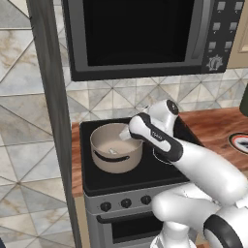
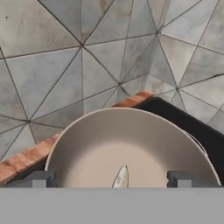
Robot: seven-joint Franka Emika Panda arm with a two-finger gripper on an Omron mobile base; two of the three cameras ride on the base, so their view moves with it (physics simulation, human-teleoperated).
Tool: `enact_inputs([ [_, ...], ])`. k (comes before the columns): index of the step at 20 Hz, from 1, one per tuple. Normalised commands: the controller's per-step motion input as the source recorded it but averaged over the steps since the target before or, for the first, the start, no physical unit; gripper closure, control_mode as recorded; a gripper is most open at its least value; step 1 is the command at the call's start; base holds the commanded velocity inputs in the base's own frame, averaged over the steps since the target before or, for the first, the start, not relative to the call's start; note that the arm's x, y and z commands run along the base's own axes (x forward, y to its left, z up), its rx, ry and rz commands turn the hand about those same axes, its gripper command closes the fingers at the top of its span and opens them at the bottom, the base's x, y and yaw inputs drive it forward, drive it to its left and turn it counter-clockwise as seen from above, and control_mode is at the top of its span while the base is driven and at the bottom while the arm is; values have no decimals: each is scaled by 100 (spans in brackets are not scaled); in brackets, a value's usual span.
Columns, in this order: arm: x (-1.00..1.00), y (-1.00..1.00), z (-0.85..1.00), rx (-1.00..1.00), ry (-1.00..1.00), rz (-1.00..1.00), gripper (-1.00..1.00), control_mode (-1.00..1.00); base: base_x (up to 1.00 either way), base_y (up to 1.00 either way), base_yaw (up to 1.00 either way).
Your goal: Retrieve the frozen meat and place it in the pot on a burner. Then turn the burner on.
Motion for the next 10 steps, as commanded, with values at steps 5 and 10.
enact_inputs([
  [5, -65, -13, 50, 1, -7, 0, -100, -100, 0, 0, 0],
  [10, -68, -14, 57, 3, -5, -3, -100, -100, 0, 0, 0],
])
